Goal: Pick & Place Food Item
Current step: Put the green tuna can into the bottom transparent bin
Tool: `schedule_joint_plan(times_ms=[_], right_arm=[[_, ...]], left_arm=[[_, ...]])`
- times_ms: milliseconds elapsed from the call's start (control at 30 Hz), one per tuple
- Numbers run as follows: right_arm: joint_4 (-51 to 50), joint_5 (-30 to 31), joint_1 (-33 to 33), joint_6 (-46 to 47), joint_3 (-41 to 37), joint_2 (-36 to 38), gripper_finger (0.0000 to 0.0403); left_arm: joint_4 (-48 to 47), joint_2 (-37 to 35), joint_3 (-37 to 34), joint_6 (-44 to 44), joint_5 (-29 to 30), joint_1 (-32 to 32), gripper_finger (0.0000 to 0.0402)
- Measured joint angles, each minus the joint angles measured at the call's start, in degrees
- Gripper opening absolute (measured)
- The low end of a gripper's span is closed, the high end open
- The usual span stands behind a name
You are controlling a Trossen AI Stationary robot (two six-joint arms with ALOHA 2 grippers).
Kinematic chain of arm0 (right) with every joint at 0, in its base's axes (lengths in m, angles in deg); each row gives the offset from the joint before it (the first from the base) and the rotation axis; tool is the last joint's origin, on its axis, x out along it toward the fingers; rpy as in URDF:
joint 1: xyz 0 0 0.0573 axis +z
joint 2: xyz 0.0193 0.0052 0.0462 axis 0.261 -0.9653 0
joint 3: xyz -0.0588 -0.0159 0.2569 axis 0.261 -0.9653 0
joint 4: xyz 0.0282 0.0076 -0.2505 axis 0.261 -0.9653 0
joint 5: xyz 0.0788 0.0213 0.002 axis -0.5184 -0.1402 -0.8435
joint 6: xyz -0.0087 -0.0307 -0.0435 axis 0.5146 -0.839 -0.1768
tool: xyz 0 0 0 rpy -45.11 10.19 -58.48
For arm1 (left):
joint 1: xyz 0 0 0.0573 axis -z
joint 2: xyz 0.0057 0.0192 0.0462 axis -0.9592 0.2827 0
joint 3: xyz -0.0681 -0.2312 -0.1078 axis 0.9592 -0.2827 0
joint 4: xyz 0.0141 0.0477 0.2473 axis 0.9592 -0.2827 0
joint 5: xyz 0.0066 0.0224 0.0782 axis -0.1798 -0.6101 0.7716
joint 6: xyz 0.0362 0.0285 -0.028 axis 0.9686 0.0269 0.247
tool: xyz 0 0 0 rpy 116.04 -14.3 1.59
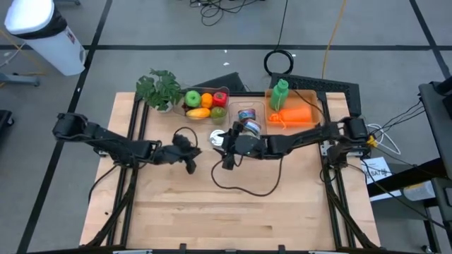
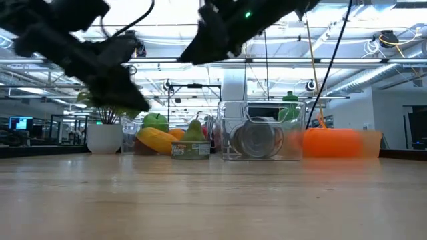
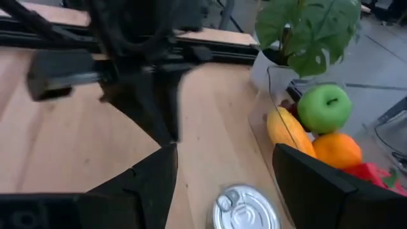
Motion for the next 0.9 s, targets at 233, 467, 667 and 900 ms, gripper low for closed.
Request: schedule_joint_plan(times_ms=[233,467,667,900], right_arm=[[-3.2,2.6,2.4,0.5,-0.7,4.7,0.0238],[-2.9,6.3,3.0,0.5,-2.1,4.7,0.023],[-2.9,6.1,3.6,3.5,-3.7,4.7,0.0226],[-2.7,6.1,5.6,4.6,-4.0,4.8,0.0226]], left_arm=[[7.1,8.0,7.0,15.1,1.9,-7.3,0.0189],[8.0,22.9,12.9,17.2,-5.4,-12.7,0.0209],[9.9,32.6,15.4,18.8,-7.9,-13.1,0.0174],[11.0,36.2,15.8,17.7,-20.8,-10.1,0.0122]])
